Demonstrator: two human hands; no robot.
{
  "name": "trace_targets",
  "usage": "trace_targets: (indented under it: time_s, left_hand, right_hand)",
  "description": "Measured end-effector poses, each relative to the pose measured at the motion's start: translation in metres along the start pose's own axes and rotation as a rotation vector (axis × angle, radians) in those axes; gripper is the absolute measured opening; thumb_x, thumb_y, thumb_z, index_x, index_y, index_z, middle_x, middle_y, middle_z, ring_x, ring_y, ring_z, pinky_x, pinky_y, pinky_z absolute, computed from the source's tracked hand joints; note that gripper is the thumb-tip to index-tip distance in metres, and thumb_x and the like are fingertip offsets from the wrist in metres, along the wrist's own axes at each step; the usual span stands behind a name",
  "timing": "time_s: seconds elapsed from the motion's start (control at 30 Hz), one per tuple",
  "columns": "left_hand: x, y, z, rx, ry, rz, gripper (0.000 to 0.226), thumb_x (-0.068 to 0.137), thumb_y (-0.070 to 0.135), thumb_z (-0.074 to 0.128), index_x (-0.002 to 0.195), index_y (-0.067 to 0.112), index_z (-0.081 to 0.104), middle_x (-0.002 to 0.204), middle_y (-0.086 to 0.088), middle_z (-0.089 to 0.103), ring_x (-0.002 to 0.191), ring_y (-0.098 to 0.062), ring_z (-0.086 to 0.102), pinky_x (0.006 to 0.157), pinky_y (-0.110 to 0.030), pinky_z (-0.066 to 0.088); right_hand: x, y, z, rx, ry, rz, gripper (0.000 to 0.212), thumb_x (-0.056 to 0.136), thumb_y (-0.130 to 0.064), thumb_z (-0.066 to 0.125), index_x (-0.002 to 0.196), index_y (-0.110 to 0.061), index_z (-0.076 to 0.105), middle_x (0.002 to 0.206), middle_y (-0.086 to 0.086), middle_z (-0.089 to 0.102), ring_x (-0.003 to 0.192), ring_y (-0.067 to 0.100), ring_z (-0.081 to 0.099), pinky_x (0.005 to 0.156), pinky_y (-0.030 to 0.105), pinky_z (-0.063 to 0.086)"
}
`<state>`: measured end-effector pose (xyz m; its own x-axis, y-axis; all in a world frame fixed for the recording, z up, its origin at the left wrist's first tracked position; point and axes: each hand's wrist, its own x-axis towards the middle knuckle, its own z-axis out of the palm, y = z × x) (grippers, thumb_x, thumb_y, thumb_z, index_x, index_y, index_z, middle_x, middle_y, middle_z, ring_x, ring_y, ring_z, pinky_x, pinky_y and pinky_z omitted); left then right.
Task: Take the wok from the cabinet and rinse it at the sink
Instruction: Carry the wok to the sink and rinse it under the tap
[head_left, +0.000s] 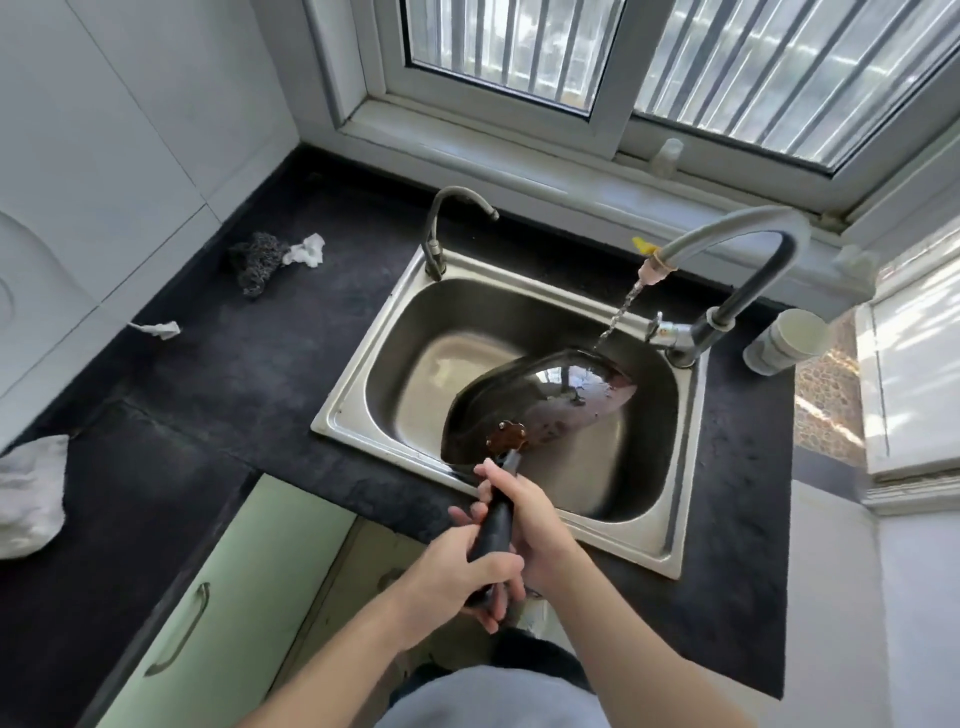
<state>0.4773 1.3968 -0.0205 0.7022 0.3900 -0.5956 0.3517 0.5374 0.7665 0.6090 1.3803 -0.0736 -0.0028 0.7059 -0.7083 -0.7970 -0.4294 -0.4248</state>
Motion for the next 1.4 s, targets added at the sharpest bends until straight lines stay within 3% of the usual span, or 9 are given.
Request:
trace_targets:
  time_s: [0.1,0.33,0.47,0.6,0.7,0.8,0.9,1.0,1.4]
  left_hand:
    - [-0.004,-0.008,-0.008,0.014,-0.053,0.017,0.020,0.094,0.015,0.059,0.082,0.000,0.065,0.067,-0.009,0.058,0.059,-0.016,0.055,0.055,-0.026,0.050]
    - [-0.014,-0.007,-0.032,0.017,-0.207,-0.113,0.015,0.092,0.016,0.061,0.088,0.002,0.066,0.080,-0.013,0.061,0.067,-0.014,0.057,0.059,-0.026,0.049]
    - [-0.017,0.010,-0.044,0.111,-0.150,-0.276,0.015,0.089,0.011,0.062,0.102,0.004,0.064,0.090,-0.009,0.069,0.075,-0.017,0.061,0.059,-0.027,0.052]
    - [-0.005,0.010,-0.027,0.388,0.112,-0.380,0.031,0.089,0.015,0.055,0.119,0.007,0.055,0.089,-0.011,0.061,0.075,-0.023,0.057,0.059,-0.031,0.051]
    - [0.003,-0.009,-0.015,0.671,0.280,-0.214,0.041,0.095,0.038,0.053,0.125,0.009,0.053,0.107,-0.010,0.066,0.093,-0.030,0.065,0.070,-0.038,0.055]
    - [0.001,-0.019,-0.020,0.659,0.287,-0.119,0.043,0.093,0.043,0.058,0.120,0.010,0.059,0.111,-0.011,0.066,0.102,-0.032,0.065,0.079,-0.038,0.052]
    - [-0.002,-0.015,-0.026,0.530,0.274,-0.110,0.043,0.093,0.042,0.060,0.117,0.007,0.060,0.098,-0.007,0.065,0.080,-0.027,0.067,0.061,-0.030,0.044]
    - [-0.002,-0.003,-0.027,0.363,0.226,-0.105,0.023,0.096,0.033,0.059,0.096,0.010,0.060,0.065,-0.001,0.050,0.041,-0.010,0.040,0.042,-0.023,0.030]
    - [-0.003,0.036,-0.043,0.292,0.175,-0.163,0.011,0.100,0.023,0.052,0.098,0.014,0.048,0.063,0.000,0.039,0.038,-0.005,0.025,0.036,-0.017,0.018]
  right_hand:
    - [0.000,0.014,0.005,0.316,-0.058,0.059,0.016,0.087,-0.024,0.070,0.091,-0.008,0.066,0.061,-0.002,0.055,0.044,0.010,0.055,0.063,0.033,0.061]
    - [0.008,0.037,0.010,0.107,0.106,-0.070,0.046,0.073,-0.031,0.084,0.047,-0.021,0.047,0.044,-0.005,0.038,0.059,0.015,0.036,0.061,0.029,0.057]
    - [0.000,0.041,0.024,0.135,0.186,-0.166,0.036,0.089,-0.018,0.074,0.066,-0.016,0.047,0.048,-0.003,0.039,0.043,0.012,0.044,0.057,0.031,0.058]
    - [-0.004,0.036,0.028,0.002,0.230,-0.195,0.029,0.092,-0.015,0.071,0.079,-0.013,0.045,0.051,-0.002,0.045,0.041,0.010,0.047,0.043,0.024,0.047]
    - [-0.003,0.031,0.027,-0.143,0.256,-0.208,0.031,0.091,-0.018,0.073,0.078,-0.012,0.046,0.053,-0.001,0.047,0.042,0.011,0.050,0.044,0.024,0.047]
    - [-0.002,0.034,0.025,-0.142,0.248,-0.216,0.031,0.092,-0.018,0.073,0.090,-0.010,0.043,0.055,0.001,0.047,0.043,0.013,0.051,0.049,0.027,0.053]
    - [0.001,0.035,0.022,-0.101,0.206,-0.247,0.034,0.092,-0.022,0.073,0.098,-0.010,0.042,0.058,0.003,0.051,0.049,0.016,0.057,0.060,0.033,0.059]
    - [0.002,0.029,0.026,-0.071,0.169,-0.261,0.029,0.092,-0.026,0.071,0.082,-0.007,0.052,0.060,0.003,0.063,0.060,0.018,0.068,0.063,0.031,0.058]
    - [0.020,0.016,0.047,0.036,0.109,-0.172,0.043,0.076,-0.029,0.085,0.085,-0.013,0.047,0.060,0.000,0.055,0.054,0.017,0.060,0.063,0.036,0.046]
